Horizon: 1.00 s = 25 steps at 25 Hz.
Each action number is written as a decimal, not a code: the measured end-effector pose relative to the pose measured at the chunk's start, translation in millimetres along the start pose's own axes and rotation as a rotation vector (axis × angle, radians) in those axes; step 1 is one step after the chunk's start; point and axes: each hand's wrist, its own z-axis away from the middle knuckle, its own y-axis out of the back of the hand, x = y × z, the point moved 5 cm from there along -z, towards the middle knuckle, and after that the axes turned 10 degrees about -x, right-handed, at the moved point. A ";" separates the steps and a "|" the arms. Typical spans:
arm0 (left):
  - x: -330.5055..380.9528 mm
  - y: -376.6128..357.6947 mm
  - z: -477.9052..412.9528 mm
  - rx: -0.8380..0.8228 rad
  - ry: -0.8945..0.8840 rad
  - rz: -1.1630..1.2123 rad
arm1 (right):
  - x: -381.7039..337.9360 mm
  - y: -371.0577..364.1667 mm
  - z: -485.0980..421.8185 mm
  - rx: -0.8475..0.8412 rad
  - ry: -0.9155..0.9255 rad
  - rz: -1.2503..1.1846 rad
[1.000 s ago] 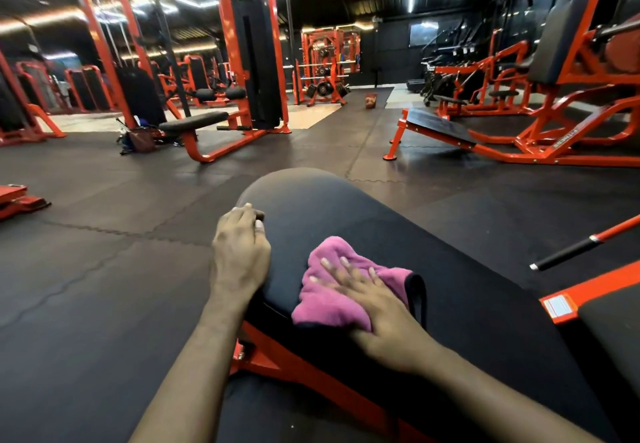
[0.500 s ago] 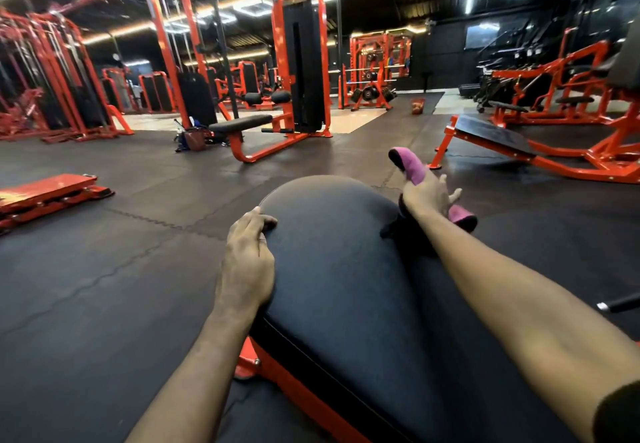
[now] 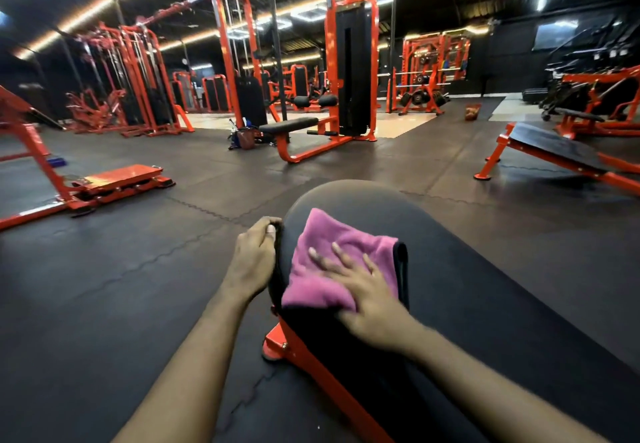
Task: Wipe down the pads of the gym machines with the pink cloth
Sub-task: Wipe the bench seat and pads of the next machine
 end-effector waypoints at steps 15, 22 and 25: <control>31.7 -15.0 36.9 -0.216 -0.005 -0.380 | 142.9 101.3 -115.3 0.239 -0.644 -0.133; 26.3 -18.1 34.7 -0.187 0.010 -0.496 | 177.1 88.8 3.1 0.476 -0.853 -0.253; 39.8 -20.3 35.2 -0.143 0.026 -0.635 | 187.7 59.3 18.9 0.502 -0.869 -0.248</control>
